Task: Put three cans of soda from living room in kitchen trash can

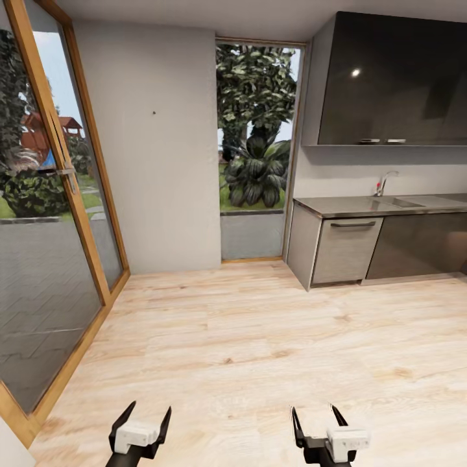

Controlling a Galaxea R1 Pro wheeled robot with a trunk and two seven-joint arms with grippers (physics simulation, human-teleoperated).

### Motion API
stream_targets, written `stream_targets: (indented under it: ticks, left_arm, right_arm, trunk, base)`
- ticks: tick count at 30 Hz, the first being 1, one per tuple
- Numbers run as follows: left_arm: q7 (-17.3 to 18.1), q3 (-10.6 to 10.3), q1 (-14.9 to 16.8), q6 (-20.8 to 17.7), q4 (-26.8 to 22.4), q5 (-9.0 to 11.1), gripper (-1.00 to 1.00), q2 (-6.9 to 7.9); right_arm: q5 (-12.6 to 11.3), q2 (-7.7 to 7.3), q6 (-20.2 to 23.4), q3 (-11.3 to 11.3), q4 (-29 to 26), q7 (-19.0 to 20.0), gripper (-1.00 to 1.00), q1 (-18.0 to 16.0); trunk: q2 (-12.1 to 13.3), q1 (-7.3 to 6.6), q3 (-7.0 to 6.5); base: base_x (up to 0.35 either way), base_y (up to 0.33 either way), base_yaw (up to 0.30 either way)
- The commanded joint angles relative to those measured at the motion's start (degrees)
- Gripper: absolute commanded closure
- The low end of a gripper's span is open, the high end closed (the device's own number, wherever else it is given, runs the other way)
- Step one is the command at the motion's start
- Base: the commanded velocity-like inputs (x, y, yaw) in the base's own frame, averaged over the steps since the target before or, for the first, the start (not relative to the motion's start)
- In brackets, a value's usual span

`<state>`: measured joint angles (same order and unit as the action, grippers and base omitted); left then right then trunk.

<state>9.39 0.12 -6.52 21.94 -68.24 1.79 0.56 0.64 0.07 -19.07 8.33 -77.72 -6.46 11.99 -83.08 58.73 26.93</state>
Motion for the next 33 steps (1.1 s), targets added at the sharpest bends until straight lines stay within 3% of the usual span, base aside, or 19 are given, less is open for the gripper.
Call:
stream_targets:
  ticks: [1, 4, 6, 9, 10, 11, 13, 14, 33]
  left_arm:
    - [0.0, 0.0, -0.1, 0.7, 0.2, 0.0, -1.00, 0.03]
    - [0.0, 0.1, -0.4, 2.6, 1.1, -0.1, -1.00, 0.09]
    - [-0.1, 0.5, -0.7, 4.1, 2.2, 0.0, -1.00, 0.17]
    - [-0.3, 3.2, -0.8, 4.6, 2.6, 0.2, -1.00, 0.16]
    - [-0.3, 3.2, -0.8, 4.6, 2.6, 0.2, -1.00, 0.16]
    - [0.0, 9.6, -0.8, 5.5, 2.7, 0.5, -1.00, 0.11]
    - [0.1, 12.2, -0.8, 6.4, 2.8, 0.5, -1.00, 0.06]
    - [0.2, 15.5, -0.8, 8.9, 3.1, 0.4, -1.00, -0.06]
    - [-0.2, 16.7, -0.8, 10.2, 6.9, 0.0, -1.00, -0.20]
  right_arm:
    - [0.0, -0.34, -0.1, -0.3, -0.2, -0.4, -1.00, 0.5]
    - [-0.3, -1.30, -0.2, -2.3, -0.6, -1.2, -1.00, 1.7]
    - [-0.7, -1.98, -1.0, -6.1, 0.4, -1.5, -1.00, 2.5]
    - [-0.8, -2.20, -2.9, -8.6, 2.7, -1.5, -1.00, 2.7]
    - [-0.8, -2.20, -2.9, -8.6, 2.7, -1.5, -1.00, 2.7]
    - [-0.9, -2.40, -6.1, -11.2, 5.2, -1.4, -1.00, 2.8]
    - [-0.8, -2.44, -7.1, -11.9, 5.9, -1.4, -1.00, 2.9]
    - [-0.8, -2.51, -8.2, -12.7, 7.0, -1.2, -1.00, 2.9]
    - [-0.7, -2.14, -8.6, -12.6, 12.1, -1.2, -1.00, 2.8]
  trunk:
    - [0.0, 0.00, 0.00]
    - [0.0, 0.00, 0.00]
    - [0.0, 0.00, 0.00]
    - [0.0, 0.00, 0.00]
    - [0.0, 0.00, 0.00]
    - [0.0, 0.00, 0.00]
    - [0.0, 0.00, 0.00]
    - [0.0, 0.00, 0.00]
    - [0.0, 0.00, 0.00]
  base:
    - [0.000, 0.000, 0.000]
    - [0.000, 0.000, 0.000]
    - [0.000, 0.000, 0.000]
    - [0.000, 0.000, 0.000]
    - [0.000, 0.000, 0.000]
    - [0.000, 0.000, 0.000]
    - [0.000, 0.000, 0.000]
    - [0.000, 0.000, 0.000]
    - [0.000, 0.000, 0.000]
